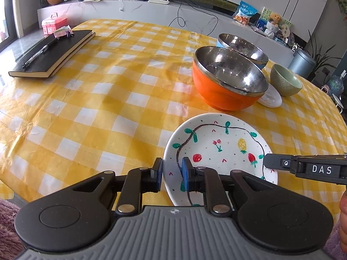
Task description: Organize plates and bowls
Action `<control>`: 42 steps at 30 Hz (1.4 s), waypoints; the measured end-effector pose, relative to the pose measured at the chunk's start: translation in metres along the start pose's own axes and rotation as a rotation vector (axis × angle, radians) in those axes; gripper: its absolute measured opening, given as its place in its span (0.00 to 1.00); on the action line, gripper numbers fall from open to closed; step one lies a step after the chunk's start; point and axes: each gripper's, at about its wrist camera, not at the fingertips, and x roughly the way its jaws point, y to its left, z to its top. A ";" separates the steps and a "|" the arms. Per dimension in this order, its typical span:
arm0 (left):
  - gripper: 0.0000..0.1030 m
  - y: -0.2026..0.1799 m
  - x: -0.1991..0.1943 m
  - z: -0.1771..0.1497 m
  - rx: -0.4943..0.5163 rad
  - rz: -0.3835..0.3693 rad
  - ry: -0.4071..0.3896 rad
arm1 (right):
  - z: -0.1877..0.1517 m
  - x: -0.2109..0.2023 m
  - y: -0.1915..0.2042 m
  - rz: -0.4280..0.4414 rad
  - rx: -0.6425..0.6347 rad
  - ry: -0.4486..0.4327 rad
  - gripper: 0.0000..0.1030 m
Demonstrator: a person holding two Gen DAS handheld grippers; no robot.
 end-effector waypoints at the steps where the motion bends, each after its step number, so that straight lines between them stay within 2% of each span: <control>1: 0.20 -0.001 0.000 0.000 0.007 0.005 0.000 | 0.000 0.000 0.001 -0.008 -0.012 -0.003 0.09; 10: 0.20 -0.008 0.002 -0.002 0.049 0.037 -0.010 | -0.004 0.004 0.017 -0.091 -0.130 -0.024 0.07; 16: 0.20 -0.012 0.003 -0.003 0.078 0.053 -0.018 | -0.005 0.003 0.019 -0.108 -0.164 -0.035 0.07; 26: 0.20 -0.013 0.003 -0.004 0.094 0.055 -0.029 | -0.003 -0.002 0.014 -0.082 -0.134 -0.042 0.11; 28: 0.20 -0.013 0.001 -0.004 0.092 0.053 -0.038 | -0.001 -0.006 0.010 -0.072 -0.113 -0.052 0.15; 30: 0.22 -0.014 -0.003 -0.003 0.098 0.054 -0.060 | 0.001 -0.010 0.006 -0.062 -0.089 -0.060 0.20; 33: 0.28 -0.021 -0.012 -0.001 0.115 0.056 -0.095 | 0.004 -0.016 -0.003 -0.055 -0.057 -0.074 0.22; 36: 0.29 -0.030 -0.017 0.003 0.121 0.021 -0.095 | 0.007 -0.022 -0.014 -0.059 -0.023 -0.084 0.25; 42: 0.30 -0.060 -0.015 0.012 0.107 -0.097 -0.056 | 0.009 -0.028 -0.045 -0.080 0.071 -0.086 0.28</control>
